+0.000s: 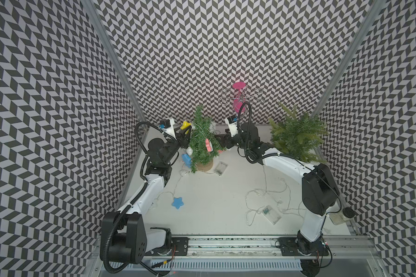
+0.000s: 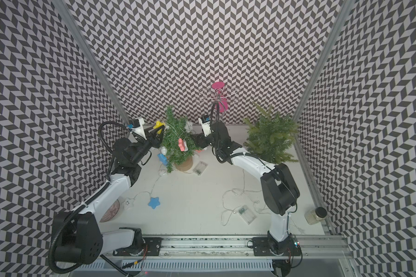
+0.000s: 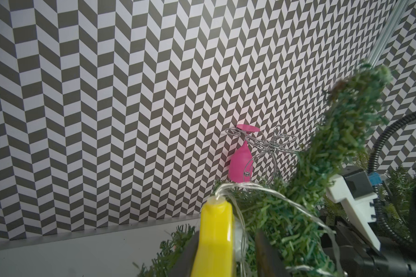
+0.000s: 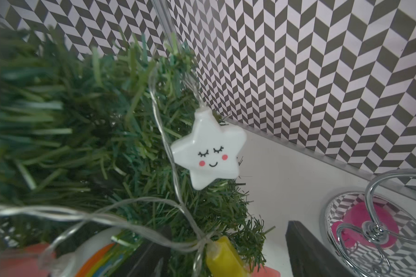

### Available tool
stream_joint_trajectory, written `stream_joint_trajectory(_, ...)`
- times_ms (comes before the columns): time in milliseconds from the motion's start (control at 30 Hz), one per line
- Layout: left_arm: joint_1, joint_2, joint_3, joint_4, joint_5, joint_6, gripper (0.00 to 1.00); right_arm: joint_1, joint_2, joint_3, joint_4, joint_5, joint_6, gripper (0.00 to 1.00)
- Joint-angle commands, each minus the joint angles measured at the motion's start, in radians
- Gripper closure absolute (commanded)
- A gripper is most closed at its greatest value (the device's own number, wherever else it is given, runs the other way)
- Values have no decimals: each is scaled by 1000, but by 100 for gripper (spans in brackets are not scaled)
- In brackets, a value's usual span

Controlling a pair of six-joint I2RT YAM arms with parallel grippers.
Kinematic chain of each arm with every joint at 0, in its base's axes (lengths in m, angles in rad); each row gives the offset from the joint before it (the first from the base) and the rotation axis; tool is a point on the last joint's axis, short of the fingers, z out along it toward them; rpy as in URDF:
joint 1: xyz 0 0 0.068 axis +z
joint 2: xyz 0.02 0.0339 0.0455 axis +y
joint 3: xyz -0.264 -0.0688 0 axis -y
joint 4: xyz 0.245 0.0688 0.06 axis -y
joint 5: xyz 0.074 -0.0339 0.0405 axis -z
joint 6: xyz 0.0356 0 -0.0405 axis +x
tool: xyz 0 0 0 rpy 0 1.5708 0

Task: Wrap string light around the christmas tree
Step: Wrap the light string around the Christmas tree.

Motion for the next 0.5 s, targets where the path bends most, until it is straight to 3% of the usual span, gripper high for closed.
stream_joint_trajectory(0, 7, 32, 41, -73, -9, 13, 61, -7, -81, -38, 67, -47, 4, 23)
stream_joint_trajectory(133, 5, -6, -12, 8, -13, -11, 41, -6, -164, -117, 120, -71, 18, 21)
stream_joint_trajectory(467, 5, -74, -31, -44, -88, -3, 19, 17, -297, -223, 158, -63, 10, 19)
